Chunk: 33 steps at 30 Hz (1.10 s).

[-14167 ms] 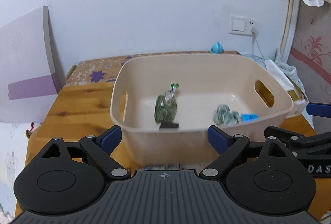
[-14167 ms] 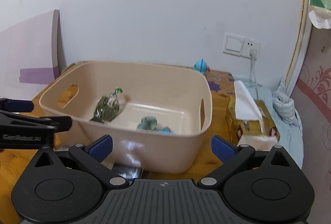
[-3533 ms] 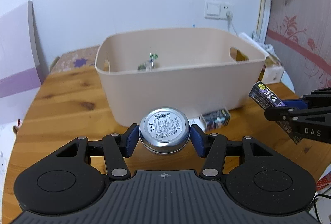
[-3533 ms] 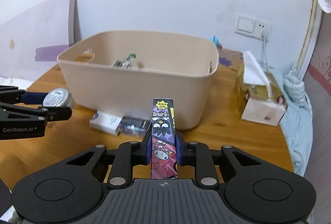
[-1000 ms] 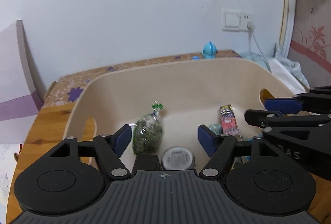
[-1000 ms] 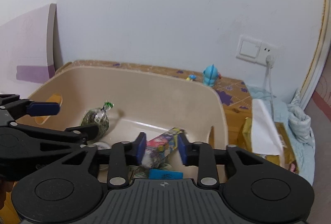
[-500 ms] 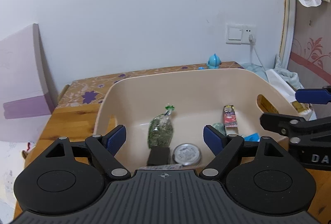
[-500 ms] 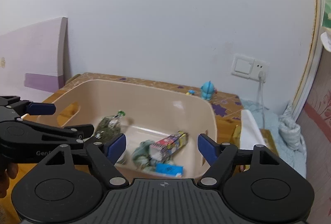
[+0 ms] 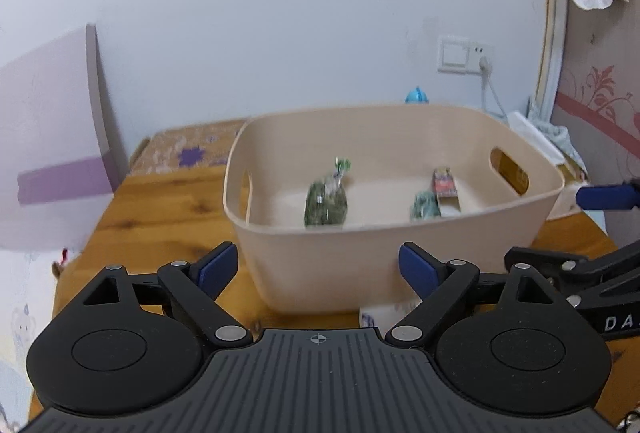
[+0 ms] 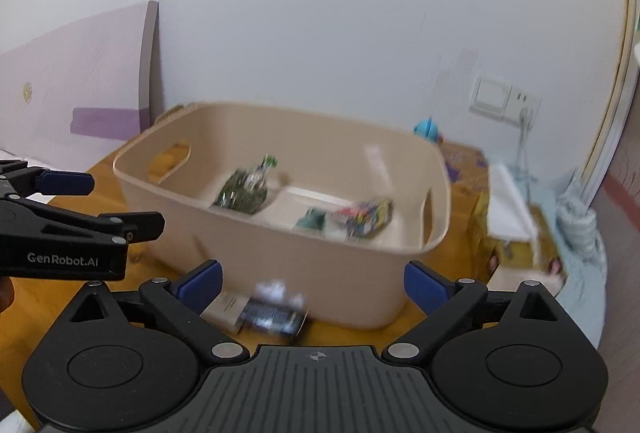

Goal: Organize objects
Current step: 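Move both tools back toward the white box and dark small box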

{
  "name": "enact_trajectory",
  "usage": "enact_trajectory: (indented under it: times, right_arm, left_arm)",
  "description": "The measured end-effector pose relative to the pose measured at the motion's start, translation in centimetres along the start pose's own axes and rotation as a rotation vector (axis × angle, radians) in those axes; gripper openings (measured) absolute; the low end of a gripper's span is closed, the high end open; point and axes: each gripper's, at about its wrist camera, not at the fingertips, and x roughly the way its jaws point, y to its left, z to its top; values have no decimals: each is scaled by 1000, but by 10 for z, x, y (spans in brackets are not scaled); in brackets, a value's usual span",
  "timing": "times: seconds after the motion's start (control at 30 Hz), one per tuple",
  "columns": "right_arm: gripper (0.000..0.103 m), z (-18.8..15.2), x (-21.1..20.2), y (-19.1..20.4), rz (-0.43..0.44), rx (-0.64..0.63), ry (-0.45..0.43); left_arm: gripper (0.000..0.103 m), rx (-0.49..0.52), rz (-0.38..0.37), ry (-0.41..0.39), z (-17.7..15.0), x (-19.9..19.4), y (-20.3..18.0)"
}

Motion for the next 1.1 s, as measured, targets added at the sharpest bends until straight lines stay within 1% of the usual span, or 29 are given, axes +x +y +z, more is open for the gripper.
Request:
enact_trajectory:
  times: [0.13, 0.33, 0.47, 0.57, 0.67, 0.77, 1.0, 1.1]
  right_arm:
    - [99, -14, 14, 2, 11, 10, 51]
    - [99, -36, 31, 3, 6, 33, 112]
    - [99, -41, 42, -3, 9, 74, 139]
    - [100, -41, 52, -8, 21, 109, 152]
    - [100, -41, 59, -8, 31, 130, 156]
    - [100, -39, 64, -4, 40, 117, 159]
    - [99, -41, 76, 3, 52, 99, 174]
    - [97, -40, 80, 4, 52, 104, 168]
  left_arm:
    - [90, -25, -14, 47, -13, 7, 1]
    - [90, -30, 0, 97, -25, 21, 5]
    - [90, -38, 15, 131, -32, 32, 7]
    - [90, -36, 48, 146, -35, 41, 7]
    - [90, -52, 42, 162, -36, 48, 9]
    - [90, -61, 32, 174, -37, 54, 11]
    - [89, -74, 44, 194, -36, 69, 16]
    - [90, -94, 42, 209, -36, 73, 19]
